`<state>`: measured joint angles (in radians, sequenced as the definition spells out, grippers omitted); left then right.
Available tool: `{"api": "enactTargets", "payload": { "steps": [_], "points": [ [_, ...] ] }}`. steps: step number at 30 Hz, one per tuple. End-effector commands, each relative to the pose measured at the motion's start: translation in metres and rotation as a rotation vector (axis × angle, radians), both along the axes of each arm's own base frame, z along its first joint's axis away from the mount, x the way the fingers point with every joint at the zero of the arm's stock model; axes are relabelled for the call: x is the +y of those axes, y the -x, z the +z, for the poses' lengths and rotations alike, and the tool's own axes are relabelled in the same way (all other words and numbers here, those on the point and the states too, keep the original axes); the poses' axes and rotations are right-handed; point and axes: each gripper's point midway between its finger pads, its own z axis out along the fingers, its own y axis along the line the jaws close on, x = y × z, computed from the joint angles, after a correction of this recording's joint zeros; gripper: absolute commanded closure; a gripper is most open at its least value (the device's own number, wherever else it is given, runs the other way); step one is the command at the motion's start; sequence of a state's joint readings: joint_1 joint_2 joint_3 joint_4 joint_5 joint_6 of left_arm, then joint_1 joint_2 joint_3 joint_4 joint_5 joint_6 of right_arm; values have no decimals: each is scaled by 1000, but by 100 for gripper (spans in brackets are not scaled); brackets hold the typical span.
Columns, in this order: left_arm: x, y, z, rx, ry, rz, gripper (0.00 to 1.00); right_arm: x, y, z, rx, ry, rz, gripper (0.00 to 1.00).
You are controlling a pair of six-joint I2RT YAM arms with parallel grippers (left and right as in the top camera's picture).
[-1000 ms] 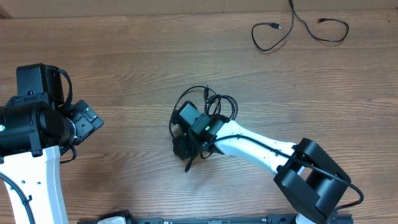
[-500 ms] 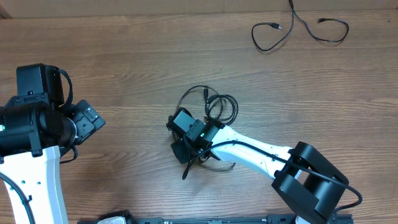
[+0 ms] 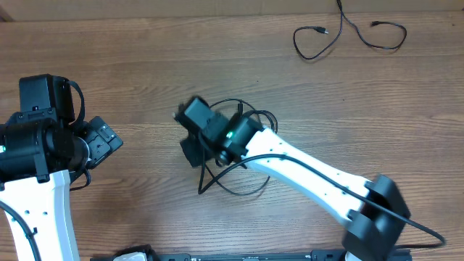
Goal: Untangle cables
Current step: 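Pull the grasped cable up and right, separating it from the small coil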
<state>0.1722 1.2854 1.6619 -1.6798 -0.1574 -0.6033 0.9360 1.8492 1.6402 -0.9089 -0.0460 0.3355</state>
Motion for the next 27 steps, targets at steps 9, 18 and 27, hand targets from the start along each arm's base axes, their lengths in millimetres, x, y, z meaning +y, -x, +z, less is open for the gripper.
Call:
{"api": "enactTargets", "payload": {
  "steps": [9, 18, 27],
  "points": [
    [1, -1, 2, -5, 0, 0, 0, -79, -40, 239, -482, -162, -253, 96],
    [0, -1, 1, -5, 5, -2, 1, -160, -46, 313, -621, -252, -411, 96],
    [0, 0, 1, 0, 8, -2, 1, -154, -39, 320, -589, -328, -328, 96]
  ]
}}
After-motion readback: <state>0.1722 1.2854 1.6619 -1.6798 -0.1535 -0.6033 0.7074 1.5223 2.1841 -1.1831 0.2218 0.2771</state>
